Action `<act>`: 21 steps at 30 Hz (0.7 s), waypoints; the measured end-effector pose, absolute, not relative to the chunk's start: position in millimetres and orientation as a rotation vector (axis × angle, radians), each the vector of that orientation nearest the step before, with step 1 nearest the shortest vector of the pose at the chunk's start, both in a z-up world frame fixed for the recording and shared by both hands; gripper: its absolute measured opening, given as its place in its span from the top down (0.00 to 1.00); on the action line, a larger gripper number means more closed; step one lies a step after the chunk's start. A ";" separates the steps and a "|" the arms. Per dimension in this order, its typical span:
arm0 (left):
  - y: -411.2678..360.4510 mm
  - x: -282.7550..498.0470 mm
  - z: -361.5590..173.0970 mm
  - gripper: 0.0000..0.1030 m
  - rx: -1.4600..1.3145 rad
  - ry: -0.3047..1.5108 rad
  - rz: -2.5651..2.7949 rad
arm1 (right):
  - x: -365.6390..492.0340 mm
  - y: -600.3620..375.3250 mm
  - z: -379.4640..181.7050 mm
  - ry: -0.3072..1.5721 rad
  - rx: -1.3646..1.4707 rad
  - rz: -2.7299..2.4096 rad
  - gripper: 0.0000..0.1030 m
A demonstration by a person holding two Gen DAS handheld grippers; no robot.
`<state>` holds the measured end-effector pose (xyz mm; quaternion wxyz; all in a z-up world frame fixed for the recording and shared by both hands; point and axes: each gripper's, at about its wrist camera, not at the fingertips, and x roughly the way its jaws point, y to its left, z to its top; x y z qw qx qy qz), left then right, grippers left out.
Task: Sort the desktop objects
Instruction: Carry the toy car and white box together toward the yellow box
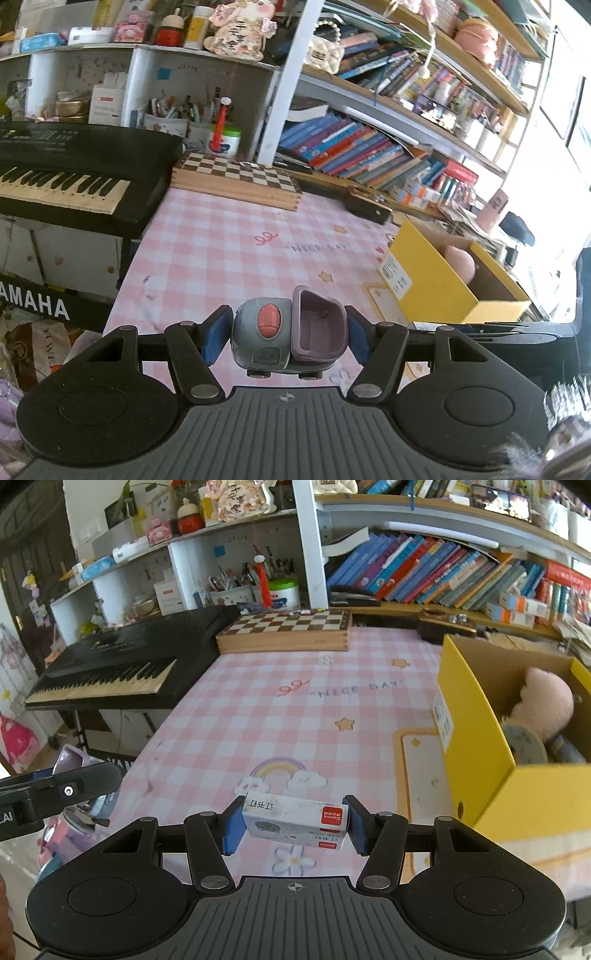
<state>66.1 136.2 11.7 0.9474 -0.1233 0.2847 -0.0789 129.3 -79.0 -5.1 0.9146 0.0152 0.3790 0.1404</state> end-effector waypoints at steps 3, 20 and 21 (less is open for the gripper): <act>136.2 57.0 12.0 0.40 -0.240 0.584 -0.182 | 116.2 -79.0 -6.0 0.779 0.039 0.275 0.46; 114.7 40.4 1.8 0.40 -0.194 0.632 -0.335 | 61.3 -96.6 -18.1 0.822 0.082 0.158 0.46; 112.3 40.4 1.3 0.40 -0.189 0.635 -0.348 | 59.1 -100.6 -18.5 0.823 0.091 0.143 0.46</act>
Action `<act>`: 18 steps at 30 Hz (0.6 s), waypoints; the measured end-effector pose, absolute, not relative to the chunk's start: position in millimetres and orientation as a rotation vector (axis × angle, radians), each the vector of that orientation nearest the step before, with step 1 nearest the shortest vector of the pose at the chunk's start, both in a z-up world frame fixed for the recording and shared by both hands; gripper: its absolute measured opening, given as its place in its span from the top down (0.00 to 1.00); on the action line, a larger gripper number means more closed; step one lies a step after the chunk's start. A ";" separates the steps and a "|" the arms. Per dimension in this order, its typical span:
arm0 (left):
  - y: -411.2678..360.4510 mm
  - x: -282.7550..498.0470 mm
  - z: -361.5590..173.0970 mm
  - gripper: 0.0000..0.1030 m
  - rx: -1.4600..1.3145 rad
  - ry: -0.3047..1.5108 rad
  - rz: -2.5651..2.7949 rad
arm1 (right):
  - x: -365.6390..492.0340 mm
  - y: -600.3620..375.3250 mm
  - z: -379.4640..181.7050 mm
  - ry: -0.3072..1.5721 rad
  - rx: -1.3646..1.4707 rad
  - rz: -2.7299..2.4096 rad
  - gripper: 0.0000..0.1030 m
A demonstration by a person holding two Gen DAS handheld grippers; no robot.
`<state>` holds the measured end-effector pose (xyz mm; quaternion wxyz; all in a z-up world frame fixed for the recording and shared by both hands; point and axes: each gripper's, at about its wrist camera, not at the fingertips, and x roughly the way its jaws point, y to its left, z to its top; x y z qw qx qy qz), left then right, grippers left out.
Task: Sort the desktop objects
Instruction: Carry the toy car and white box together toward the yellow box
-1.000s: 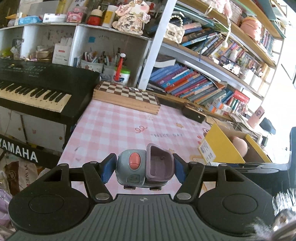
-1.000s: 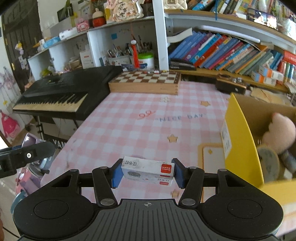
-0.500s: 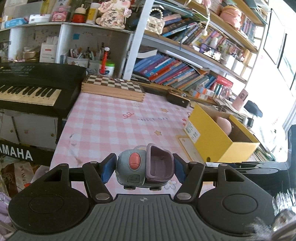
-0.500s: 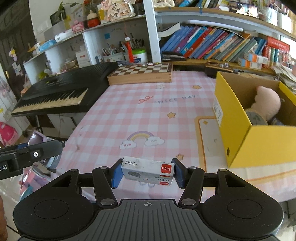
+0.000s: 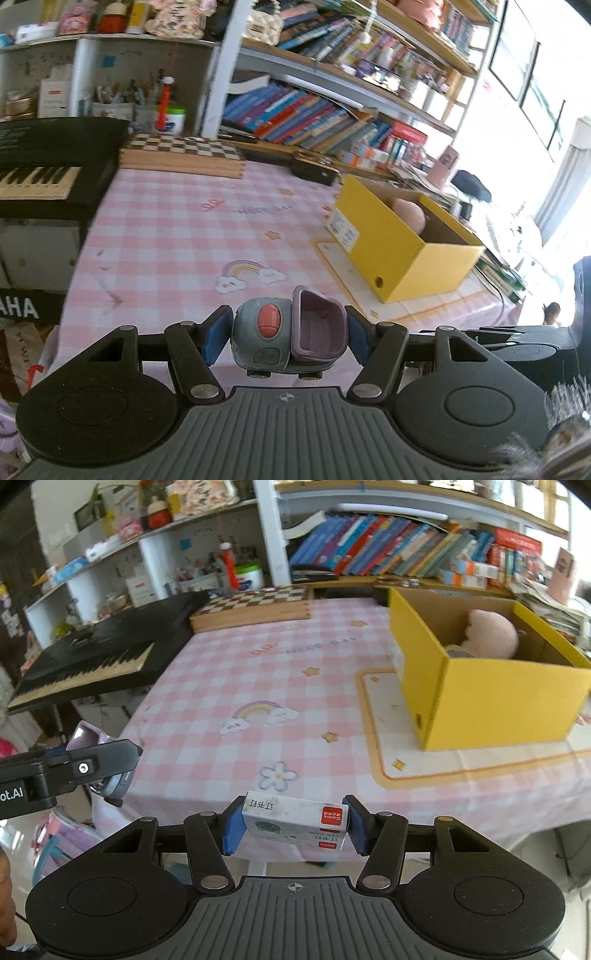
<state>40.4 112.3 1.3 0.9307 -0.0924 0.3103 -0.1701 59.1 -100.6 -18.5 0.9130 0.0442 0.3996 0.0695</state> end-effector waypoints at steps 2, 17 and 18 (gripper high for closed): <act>106.0 41.2 0.5 0.40 -0.177 0.642 -0.378 | 54.8 -108.9 -19.7 0.826 0.111 0.110 0.46; 51.0 47.9 -2.8 0.40 -0.109 0.664 -0.558 | 26.7 -155.3 -23.6 0.834 0.177 -0.045 0.46; 48.1 48.4 -2.4 0.40 -0.108 0.665 -0.564 | 25.5 -158.0 -23.4 0.834 0.178 -0.050 0.46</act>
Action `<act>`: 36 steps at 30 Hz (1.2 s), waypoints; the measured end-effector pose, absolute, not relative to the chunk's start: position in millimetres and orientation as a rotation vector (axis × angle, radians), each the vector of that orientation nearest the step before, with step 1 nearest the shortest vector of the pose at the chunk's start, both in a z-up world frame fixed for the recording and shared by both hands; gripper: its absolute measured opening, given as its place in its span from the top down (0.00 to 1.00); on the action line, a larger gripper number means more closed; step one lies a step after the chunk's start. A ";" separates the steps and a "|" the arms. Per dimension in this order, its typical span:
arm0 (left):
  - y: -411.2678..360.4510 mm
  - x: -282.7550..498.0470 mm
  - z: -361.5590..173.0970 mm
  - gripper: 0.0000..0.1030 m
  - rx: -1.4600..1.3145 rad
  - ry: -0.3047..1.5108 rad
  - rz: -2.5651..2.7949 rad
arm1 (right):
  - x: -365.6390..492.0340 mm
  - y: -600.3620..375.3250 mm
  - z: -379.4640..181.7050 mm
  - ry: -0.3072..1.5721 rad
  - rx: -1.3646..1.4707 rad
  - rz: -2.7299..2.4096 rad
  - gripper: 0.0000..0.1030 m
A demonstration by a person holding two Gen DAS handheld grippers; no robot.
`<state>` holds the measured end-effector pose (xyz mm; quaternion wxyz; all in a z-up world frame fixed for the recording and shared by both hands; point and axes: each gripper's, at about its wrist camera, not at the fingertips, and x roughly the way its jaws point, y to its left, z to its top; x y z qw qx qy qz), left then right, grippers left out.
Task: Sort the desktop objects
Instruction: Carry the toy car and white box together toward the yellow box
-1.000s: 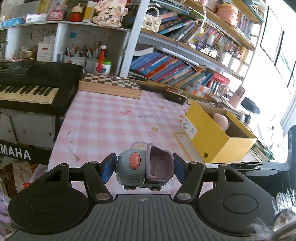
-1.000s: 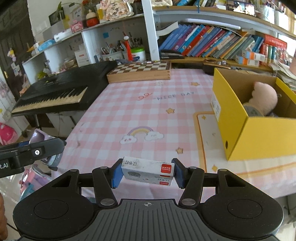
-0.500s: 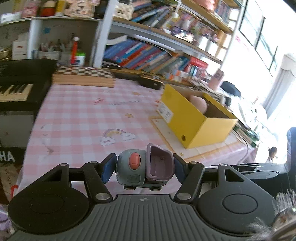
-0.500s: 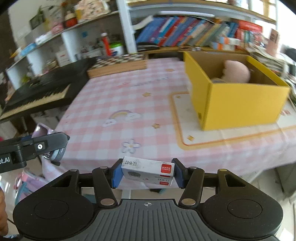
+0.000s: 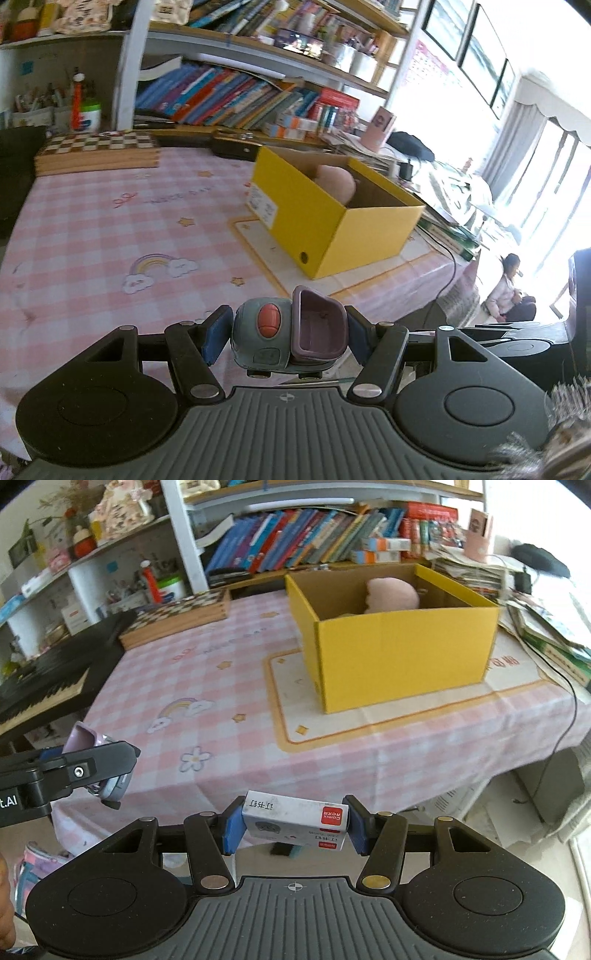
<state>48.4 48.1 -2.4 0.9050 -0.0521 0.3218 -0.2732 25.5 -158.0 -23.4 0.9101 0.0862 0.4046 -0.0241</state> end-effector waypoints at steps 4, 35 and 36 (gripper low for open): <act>32.0 47.2 -2.2 0.40 -0.102 0.666 -0.592 | 19.7 -169.2 -21.8 0.831 0.176 -0.064 0.46; -109.2 56.7 5.5 0.40 -0.071 0.675 -0.581 | 37.5 -303.9 -17.2 0.847 0.178 -0.022 0.46; -113.6 57.5 5.4 0.40 -0.073 0.675 -0.574 | 39.4 -307.8 -17.3 0.848 0.173 -0.015 0.46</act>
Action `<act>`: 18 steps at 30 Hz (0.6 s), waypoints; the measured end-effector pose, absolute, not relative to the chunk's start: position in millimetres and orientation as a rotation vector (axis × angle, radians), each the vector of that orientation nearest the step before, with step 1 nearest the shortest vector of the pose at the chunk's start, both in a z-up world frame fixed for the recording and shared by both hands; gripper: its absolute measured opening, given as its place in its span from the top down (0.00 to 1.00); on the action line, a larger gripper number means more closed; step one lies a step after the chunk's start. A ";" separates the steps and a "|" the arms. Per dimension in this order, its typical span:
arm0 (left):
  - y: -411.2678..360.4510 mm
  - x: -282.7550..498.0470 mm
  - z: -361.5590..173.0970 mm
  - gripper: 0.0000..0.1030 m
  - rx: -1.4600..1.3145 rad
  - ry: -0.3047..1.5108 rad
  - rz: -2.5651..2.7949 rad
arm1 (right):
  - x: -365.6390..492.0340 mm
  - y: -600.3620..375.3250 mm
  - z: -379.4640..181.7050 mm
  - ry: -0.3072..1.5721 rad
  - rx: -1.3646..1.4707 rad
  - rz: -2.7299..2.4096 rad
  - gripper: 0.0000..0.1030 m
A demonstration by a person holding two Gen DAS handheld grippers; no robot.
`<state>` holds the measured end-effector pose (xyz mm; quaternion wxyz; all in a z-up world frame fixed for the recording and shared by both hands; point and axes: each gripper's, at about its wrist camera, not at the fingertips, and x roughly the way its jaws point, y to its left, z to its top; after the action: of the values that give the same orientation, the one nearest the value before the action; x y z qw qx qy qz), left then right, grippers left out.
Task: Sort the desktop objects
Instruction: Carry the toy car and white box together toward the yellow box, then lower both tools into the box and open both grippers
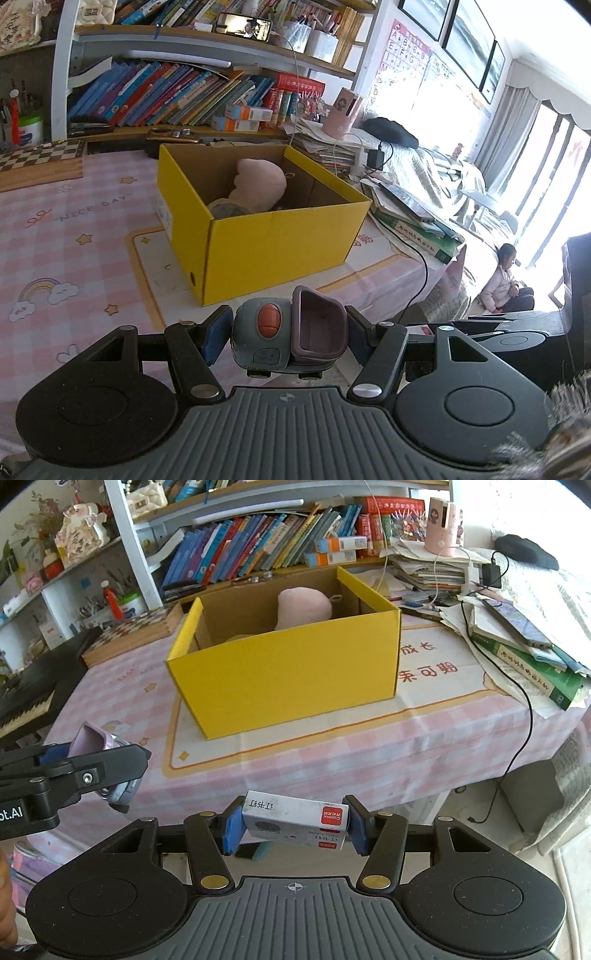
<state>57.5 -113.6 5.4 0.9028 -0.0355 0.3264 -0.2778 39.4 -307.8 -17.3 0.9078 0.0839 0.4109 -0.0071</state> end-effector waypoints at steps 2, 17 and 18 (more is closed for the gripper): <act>-120.9 59.0 4.9 0.40 -0.079 0.674 -0.562 | 43.7 -314.9 -17.2 0.849 0.162 0.002 0.46; -163.7 82.8 24.1 0.40 -0.085 0.597 -0.464 | 84.8 -361.2 0.7 0.761 0.110 0.114 0.46; -165.0 87.0 27.0 0.40 -0.088 0.587 -0.458 | 89.0 -363.0 4.0 0.748 0.107 0.121 0.46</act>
<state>87.0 -165.0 27.0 0.9306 -0.0429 0.2868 -0.2235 89.0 -363.0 4.0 0.9277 0.0520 0.3649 0.0590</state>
